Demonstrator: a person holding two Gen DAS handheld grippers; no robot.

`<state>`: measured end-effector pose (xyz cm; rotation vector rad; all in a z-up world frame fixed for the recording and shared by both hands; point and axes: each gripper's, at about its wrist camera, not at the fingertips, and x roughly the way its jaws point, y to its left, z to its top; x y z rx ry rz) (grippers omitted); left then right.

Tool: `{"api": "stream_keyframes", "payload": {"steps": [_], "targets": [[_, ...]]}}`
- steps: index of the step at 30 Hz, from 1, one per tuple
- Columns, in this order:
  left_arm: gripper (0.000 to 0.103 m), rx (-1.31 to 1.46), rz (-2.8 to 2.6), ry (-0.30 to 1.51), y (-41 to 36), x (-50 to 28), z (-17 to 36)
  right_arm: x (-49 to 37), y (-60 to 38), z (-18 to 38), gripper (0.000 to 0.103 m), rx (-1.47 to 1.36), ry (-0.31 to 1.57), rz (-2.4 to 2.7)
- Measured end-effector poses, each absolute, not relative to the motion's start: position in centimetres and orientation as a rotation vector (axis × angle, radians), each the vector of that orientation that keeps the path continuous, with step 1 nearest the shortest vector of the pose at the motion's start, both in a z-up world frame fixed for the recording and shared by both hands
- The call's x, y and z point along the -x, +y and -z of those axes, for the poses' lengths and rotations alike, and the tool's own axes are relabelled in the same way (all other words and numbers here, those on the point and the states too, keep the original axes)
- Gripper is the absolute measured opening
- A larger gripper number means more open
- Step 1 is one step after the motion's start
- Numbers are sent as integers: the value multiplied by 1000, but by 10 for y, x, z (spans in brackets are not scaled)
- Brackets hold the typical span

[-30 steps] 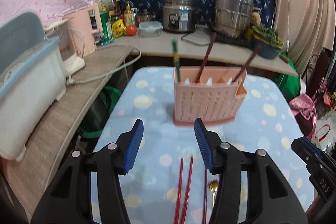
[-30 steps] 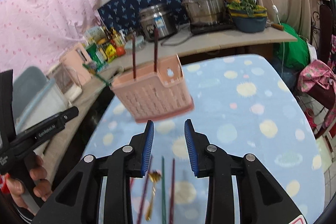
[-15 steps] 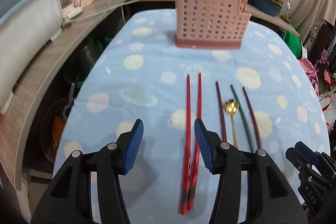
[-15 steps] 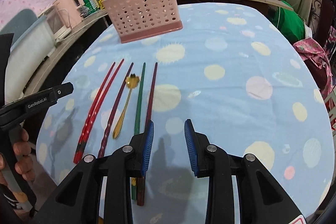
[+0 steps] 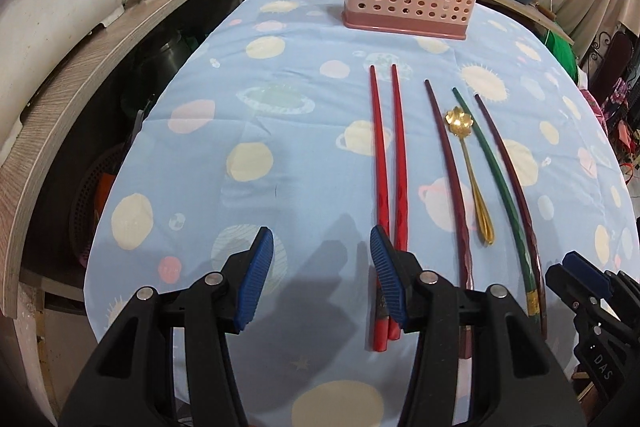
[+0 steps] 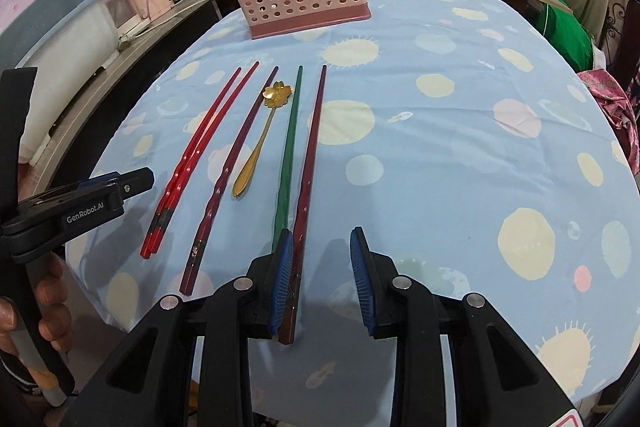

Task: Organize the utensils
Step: 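Lower the right tool and grasp a dark red chopstick, then grasp a red chopstick with the left tool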

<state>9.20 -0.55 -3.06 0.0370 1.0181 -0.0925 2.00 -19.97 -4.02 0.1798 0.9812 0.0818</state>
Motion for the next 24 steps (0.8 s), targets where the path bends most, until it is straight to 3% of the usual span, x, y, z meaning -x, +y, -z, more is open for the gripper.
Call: {"api": "stream_keyframes", "payload": {"steps": [24], "targets": [[48, -31, 151, 1043, -10, -74, 42, -9, -193, 48, 12, -152, 989, -93]]}}
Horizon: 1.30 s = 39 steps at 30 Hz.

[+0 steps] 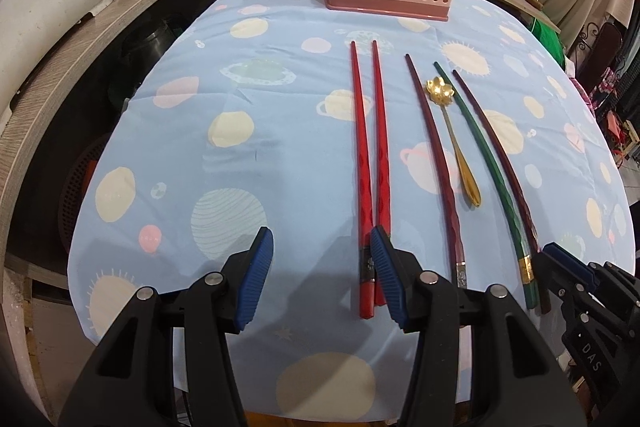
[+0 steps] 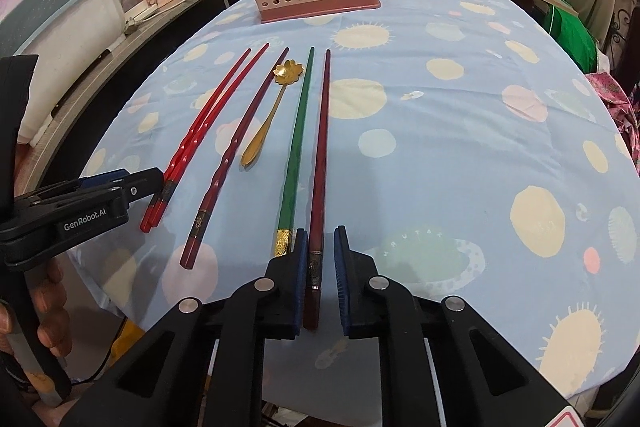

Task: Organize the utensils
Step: 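Grasp a red chopstick with the left tool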

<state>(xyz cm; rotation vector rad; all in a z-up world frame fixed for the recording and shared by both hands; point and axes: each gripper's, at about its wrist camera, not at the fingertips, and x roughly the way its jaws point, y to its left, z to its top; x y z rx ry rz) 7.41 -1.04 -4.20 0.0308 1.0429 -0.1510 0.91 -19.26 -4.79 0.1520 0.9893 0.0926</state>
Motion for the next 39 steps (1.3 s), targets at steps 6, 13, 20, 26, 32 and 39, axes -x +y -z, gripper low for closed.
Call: {"api": "stream_keyframes", "payload": {"steps": [6, 13, 20, 26, 32, 39], "targets": [[48, -33, 149, 1039, -12, -74, 43, -8, -193, 48, 12, -152, 985, -93], [48, -42, 152, 1051, -14, -73, 48, -9, -192, 48, 12, -152, 983, -94], [47, -70, 157, 1043, -19, -69, 48, -8, -193, 48, 12, -150, 979, -95], [30, -48, 173, 1053, -15, -62, 46, -8, -193, 48, 11, -149, 979, -94], [7, -42, 196, 1059, -16, -60, 45, -7, -193, 47, 8, -150, 979, -94], [7, -22, 196, 1043, -16, -58, 31, -5, -197, 39, 7, -162, 952, -89]]}}
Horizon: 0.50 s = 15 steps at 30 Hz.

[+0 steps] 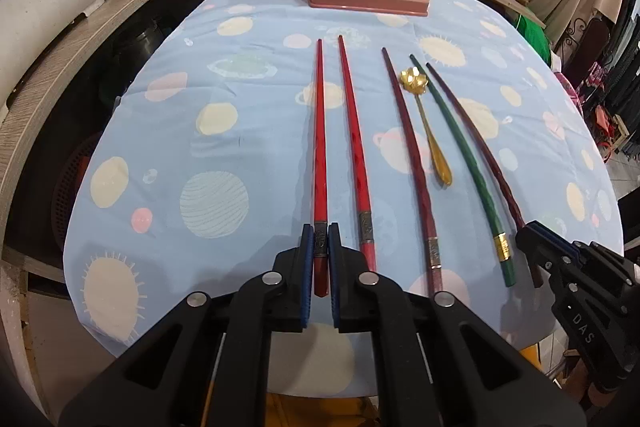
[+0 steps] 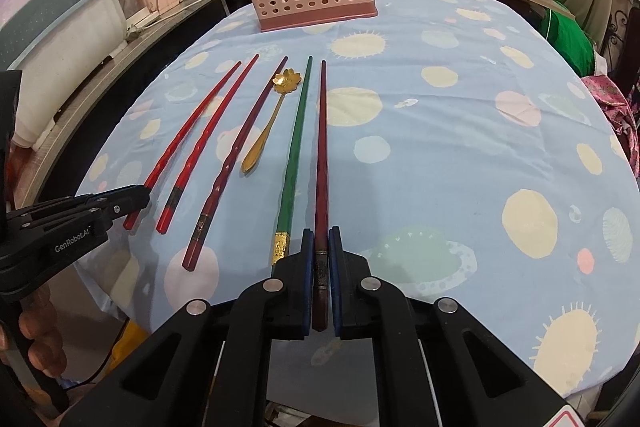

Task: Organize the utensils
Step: 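Grasp a red chopstick with the left tool, then lift both held chopsticks and carry them over the pink basket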

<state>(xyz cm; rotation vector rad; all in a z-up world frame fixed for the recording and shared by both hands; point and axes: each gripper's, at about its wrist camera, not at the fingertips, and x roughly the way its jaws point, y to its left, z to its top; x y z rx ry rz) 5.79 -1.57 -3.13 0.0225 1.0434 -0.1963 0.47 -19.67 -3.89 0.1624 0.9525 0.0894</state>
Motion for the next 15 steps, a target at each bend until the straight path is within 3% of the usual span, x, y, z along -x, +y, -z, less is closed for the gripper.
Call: {"api": "stream_keyframes", "payload": {"steps": [15], "targets": [[7, 55, 196, 932, -7, -74, -38, -17, -230, -42, 7, -284, 746, -101]]}}
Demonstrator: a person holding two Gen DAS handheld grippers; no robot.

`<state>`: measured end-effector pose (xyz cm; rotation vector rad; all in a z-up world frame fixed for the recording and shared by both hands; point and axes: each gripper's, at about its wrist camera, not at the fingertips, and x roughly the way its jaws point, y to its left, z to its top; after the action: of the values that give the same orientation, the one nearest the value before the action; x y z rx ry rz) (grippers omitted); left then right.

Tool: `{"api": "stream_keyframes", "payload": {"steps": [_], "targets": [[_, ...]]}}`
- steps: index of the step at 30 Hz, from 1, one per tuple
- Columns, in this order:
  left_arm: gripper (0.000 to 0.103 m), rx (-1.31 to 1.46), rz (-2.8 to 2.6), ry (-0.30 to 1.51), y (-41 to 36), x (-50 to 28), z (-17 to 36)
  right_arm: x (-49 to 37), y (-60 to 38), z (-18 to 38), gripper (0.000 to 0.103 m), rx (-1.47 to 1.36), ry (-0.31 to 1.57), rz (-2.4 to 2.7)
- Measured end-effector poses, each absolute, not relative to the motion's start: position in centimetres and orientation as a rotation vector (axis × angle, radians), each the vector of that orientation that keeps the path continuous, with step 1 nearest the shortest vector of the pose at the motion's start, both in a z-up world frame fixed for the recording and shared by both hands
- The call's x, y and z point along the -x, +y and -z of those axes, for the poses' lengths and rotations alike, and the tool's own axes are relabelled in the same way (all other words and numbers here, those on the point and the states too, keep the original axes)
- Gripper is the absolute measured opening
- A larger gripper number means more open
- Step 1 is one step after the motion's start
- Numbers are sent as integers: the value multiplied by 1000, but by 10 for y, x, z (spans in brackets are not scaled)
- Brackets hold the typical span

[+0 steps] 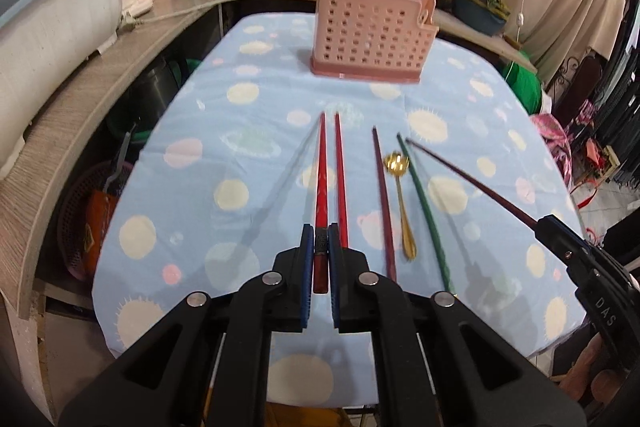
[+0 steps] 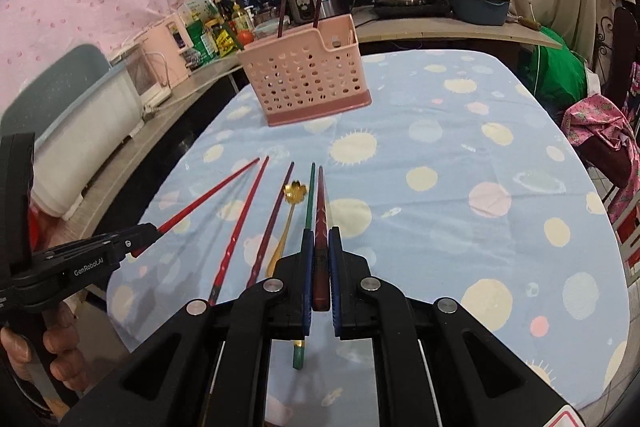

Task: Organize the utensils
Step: 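Lift both held chopsticks and carry them over the pink basket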

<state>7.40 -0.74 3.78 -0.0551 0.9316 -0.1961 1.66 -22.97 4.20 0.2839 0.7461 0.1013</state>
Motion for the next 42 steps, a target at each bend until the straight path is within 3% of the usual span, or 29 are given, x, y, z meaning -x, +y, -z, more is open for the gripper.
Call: {"api": "stream_keyframes", "payload": {"steps": [24, 37, 42], "targets": [[7, 115, 221, 642, -18, -168, -183, -101, -276, -164, 7, -343, 445, -90], [7, 145, 210, 344, -35, -211, -292, -177, -289, -229, 7, -486, 277, -142], [7, 157, 163, 241, -37, -237, -307, -211, -285, -231, 7, -501, 266, -132]]}}
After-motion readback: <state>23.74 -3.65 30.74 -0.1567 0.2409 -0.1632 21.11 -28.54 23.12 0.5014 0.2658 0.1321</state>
